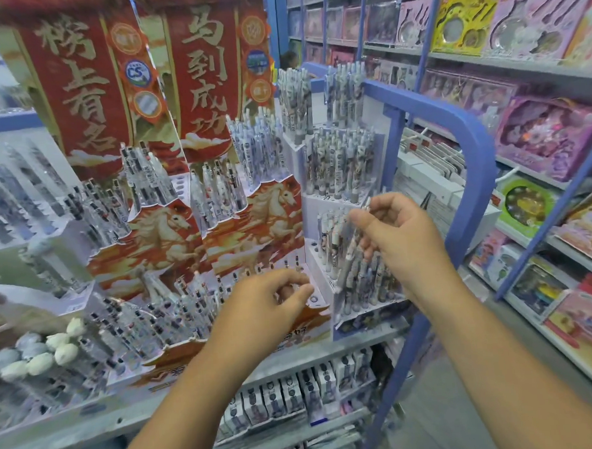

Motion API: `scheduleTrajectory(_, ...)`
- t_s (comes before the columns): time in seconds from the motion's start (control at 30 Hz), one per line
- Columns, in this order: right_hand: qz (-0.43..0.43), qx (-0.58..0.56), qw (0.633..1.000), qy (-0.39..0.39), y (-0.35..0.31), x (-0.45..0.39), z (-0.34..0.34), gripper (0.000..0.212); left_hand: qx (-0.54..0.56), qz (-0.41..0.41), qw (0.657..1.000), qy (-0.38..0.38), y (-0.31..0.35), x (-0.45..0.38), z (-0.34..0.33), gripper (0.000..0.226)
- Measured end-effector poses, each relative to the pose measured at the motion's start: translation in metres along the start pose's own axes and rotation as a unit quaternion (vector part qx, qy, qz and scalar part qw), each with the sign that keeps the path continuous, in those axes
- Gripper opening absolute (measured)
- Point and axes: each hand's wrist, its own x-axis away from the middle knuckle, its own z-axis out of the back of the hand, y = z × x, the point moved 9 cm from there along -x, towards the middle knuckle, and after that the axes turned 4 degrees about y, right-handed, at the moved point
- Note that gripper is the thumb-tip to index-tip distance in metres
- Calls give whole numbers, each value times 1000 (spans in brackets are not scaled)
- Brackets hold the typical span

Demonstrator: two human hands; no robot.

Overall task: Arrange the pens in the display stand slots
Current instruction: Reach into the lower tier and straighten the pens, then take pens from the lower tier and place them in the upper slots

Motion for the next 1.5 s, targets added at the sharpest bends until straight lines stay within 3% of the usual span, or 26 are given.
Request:
scheduleTrajectory(0.43, 127, 98, 987, 13, -40, -12, 9, 19, -54, 150, 980, 120, -54, 60, 38, 13)
scheduleTrajectory(0.67, 201, 42, 979, -2, -113, -25, -7, 21, -108, 189, 971, 95, -61, 65, 44, 12)
scheduleTrajectory(0.9, 139, 223, 961, -90, -72, -56, -79, 25, -169, 161, 972, 39, -72, 61, 39, 15)
scheduleTrajectory(1.07, 112, 343, 930, -76, -51, -61, -84, 26, -170, 137, 976, 11, -83, 63, 34, 23)
scheduleTrajectory(1.23, 104, 401, 908, -61, -49, -58, -89, 26, -147, 114, 982, 7, -89, 67, 33, 29)
scheduleTrajectory(1.5, 91, 394, 914, -29, -41, -53, -83, 26, -141, 99, 985, 5, -99, 71, 35, 31)
